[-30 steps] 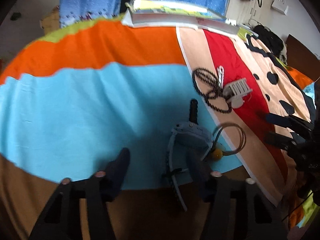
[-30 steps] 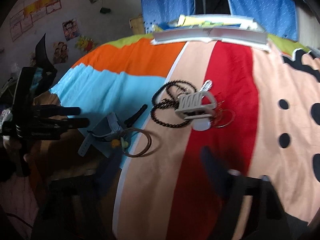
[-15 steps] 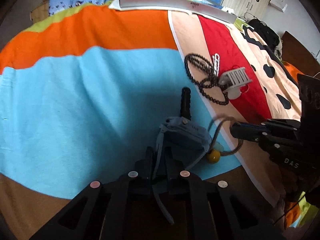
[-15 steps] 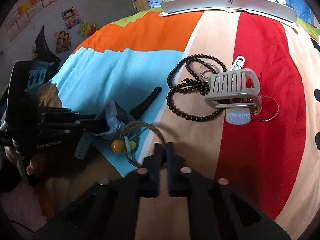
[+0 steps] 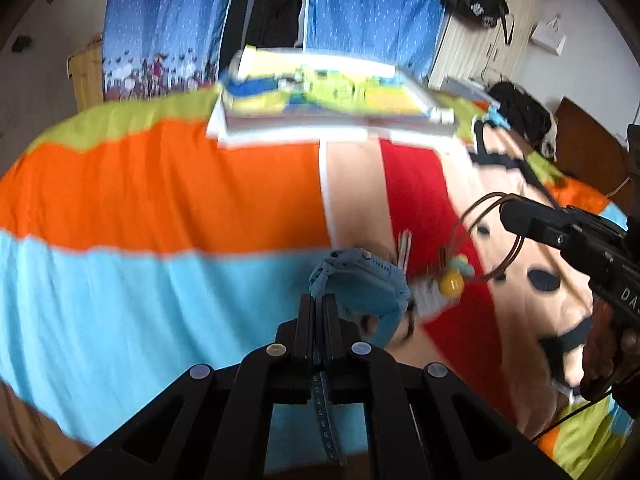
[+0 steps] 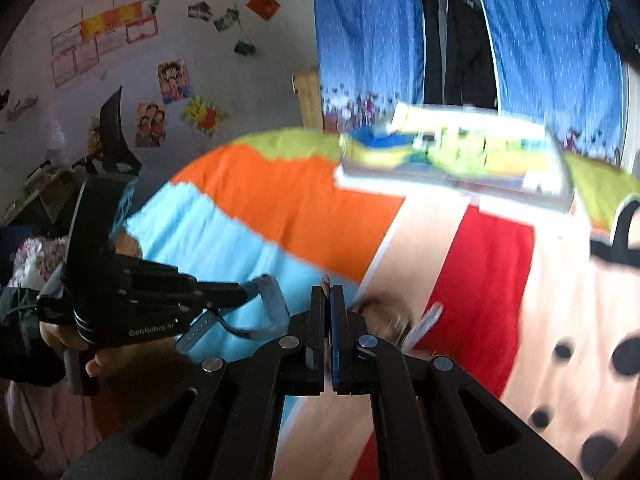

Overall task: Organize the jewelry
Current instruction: 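Carry the blue smartwatch into the white tray and open the left tool, then move the left tool back to the jewelry pile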

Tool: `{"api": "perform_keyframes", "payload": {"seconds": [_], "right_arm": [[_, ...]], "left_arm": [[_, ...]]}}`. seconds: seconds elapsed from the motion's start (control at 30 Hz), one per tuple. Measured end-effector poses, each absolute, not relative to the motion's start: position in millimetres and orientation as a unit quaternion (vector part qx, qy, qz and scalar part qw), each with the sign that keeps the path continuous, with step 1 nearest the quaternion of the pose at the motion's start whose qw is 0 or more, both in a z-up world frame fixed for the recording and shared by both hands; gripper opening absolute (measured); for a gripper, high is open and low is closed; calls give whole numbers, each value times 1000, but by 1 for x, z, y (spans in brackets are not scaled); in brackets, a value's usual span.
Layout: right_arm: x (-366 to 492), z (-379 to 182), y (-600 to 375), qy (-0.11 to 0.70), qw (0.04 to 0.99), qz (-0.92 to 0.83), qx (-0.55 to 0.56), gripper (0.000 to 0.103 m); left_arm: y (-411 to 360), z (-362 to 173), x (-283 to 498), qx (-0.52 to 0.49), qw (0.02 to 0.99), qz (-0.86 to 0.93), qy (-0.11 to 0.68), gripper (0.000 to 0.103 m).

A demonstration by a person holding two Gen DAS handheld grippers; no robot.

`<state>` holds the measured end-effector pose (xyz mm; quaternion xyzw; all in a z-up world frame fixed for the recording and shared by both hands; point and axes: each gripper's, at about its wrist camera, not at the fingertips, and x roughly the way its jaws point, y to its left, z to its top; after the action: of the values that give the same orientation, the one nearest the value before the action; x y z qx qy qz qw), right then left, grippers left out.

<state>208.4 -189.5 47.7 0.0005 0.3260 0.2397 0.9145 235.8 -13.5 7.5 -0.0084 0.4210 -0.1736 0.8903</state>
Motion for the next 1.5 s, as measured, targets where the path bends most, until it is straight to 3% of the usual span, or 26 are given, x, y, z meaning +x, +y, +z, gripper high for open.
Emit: {"api": "perform_keyframes", "payload": {"seconds": [0.2, 0.4, 0.73, 0.97, 1.0, 1.07, 1.1, 1.13, 1.17, 1.27, 1.4, 1.5], "right_arm": [[276, 109, -219, 288, 932, 219, -7, 3], [357, 129, -245, 267, 946, 181, 22, 3], [435, 39, -250, 319, 935, 131, 81, 3], [441, 10, -253, 335, 934, 110, 57, 5], [441, 10, -253, 334, 935, 106, 51, 11], [435, 14, -255, 327, 939, 95, 41, 38], [432, 17, -256, 318, 943, 88, 38, 57], [428, 20, -259, 309, 946, 85, 39, 59], [424, 23, -261, 302, 949, 81, 39, 59], [411, 34, -267, 290, 954, 70, 41, 59], [372, 58, -276, 237, 969, 48, 59, 87], [342, 74, -279, 207, 975, 54, 60, 91]], "left_arm": [[-25, 64, 318, -26, 919, -154, 363, 4], [-48, 83, 400, -36, 928, -142, 342, 4], [-73, 10, 471, -66, 910, -118, 392, 5], [-66, 5, 478, -98, 907, -122, 390, 7], [-63, 5, 479, -104, 906, -119, 394, 12], [-58, 9, 479, -120, 905, -115, 392, 28], [-56, 11, 478, -127, 905, -111, 391, 47], [-53, 13, 475, -136, 905, -106, 388, 68], [-49, 16, 471, -149, 908, -99, 379, 75], [-43, 30, 451, -159, 919, -87, 351, 81], [-44, 47, 410, -136, 938, -72, 311, 103], [-45, 63, 377, -121, 952, -67, 274, 103]]}}
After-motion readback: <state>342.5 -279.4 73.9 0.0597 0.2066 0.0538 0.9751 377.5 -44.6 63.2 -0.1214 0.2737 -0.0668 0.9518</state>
